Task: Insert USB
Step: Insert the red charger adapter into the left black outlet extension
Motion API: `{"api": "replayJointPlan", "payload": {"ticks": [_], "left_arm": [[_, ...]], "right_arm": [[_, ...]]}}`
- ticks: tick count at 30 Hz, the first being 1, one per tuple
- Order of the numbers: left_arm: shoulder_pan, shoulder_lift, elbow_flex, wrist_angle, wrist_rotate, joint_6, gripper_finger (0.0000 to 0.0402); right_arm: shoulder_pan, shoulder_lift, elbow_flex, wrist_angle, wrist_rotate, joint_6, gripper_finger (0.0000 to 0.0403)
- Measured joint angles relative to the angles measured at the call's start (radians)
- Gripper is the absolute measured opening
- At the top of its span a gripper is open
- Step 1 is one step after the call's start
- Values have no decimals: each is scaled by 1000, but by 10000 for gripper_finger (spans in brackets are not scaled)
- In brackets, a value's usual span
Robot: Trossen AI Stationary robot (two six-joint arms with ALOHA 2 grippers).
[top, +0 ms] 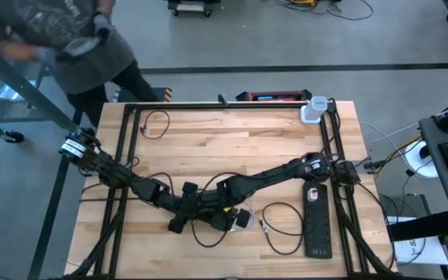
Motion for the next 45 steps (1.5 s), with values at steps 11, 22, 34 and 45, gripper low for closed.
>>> {"api": "replayJointPlan", "payload": {"ticks": [11,22,34,45], "left_arm": [[-4,-15,-2,-14,9,38,215],[-5,-19,-21,-26,8,33,215],[-4,-20,-48,-33,-10,-7,215],[-3,-19,-45,-37,-18,-31,215]], "right_arm": [[-21,-6,-73,109,-78,-1,134],[-20,0,-22,90,-50,35,171],[19,-21,87,6,54,157,225],[23,-32,157,-90,65,285,259]]}}
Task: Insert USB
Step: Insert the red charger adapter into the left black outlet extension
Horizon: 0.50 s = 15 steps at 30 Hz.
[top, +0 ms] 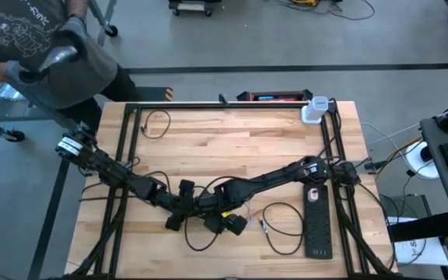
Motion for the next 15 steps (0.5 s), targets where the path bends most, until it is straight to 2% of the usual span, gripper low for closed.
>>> {"api": "replayJointPlan", "payload": {"ticks": [9,12,15], "left_arm": [[0,-4,0,-3,8,-31,215],[0,-4,0,-3,10,-47,215],[0,-4,0,-3,11,-65,215]], "right_arm": [[0,-7,133,-120,17,169,285],[0,-9,186,-156,74,228,283],[5,-38,180,-177,115,266,274]]}}
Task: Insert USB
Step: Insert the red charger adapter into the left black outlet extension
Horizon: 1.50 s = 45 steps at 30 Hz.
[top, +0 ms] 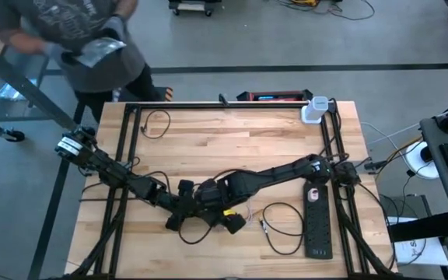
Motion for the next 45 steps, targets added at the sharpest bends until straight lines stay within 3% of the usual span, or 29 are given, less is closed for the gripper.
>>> {"api": "replayJointPlan", "payload": {"ticks": [8,13,16,22,25,30,37,45], "left_arm": [[0,-1,-1,-3,2,-56,215],[1,-4,-1,-3,3,-72,215],[2,-4,-1,-3,4,-72,215],[2,-5,-2,-3,1,-61,215],[2,-5,-2,-2,2,-61,215],[2,-5,-2,-1,1,-63,217],[2,-5,-2,15,-2,-70,216],[4,-5,-2,23,-26,-64,217]], "right_arm": [[30,-100,-26,-129,130,283,229],[118,-195,-233,-34,199,476,203],[188,-281,-439,175,328,566,188],[276,-409,-858,805,577,650,162],[284,-413,-1040,1158,631,663,149],[253,-410,-1258,1556,726,700,125],[165,-396,-1343,1651,661,781,118],[157,-341,-1299,1682,593,729,149]]}}
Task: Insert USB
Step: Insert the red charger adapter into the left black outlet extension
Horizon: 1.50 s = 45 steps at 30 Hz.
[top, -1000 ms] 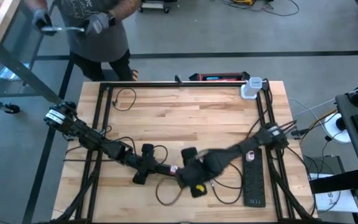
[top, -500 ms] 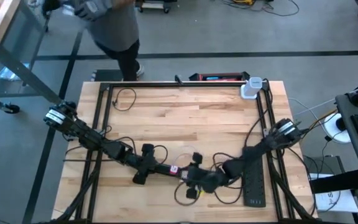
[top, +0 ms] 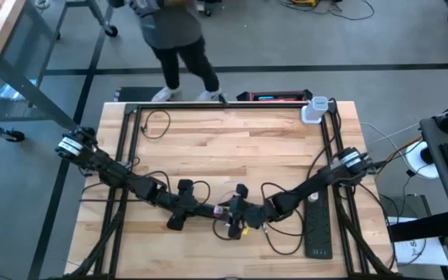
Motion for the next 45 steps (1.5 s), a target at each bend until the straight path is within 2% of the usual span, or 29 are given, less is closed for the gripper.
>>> {"api": "replayJointPlan", "payload": {"ticks": [6,18,22,25,32,41,45], "left_arm": [[0,0,0,0,0,0,216],[0,0,0,3,-1,-7,216],[1,-2,0,4,-9,-5,216],[3,-7,0,6,-10,0,216],[5,-41,-2,-18,-19,13,216],[7,-99,-3,-98,-61,-7,218],[15,-107,-11,-112,-69,-27,220]], "right_arm": [[-4,65,52,0,17,9,159],[8,67,74,-158,9,69,97],[23,69,75,-153,12,6,95],[25,70,79,-157,4,-76,105],[4,64,70,-164,-21,-122,138],[4,-40,116,-256,-47,-316,195],[-2,-139,96,-306,81,-356,211]]}}
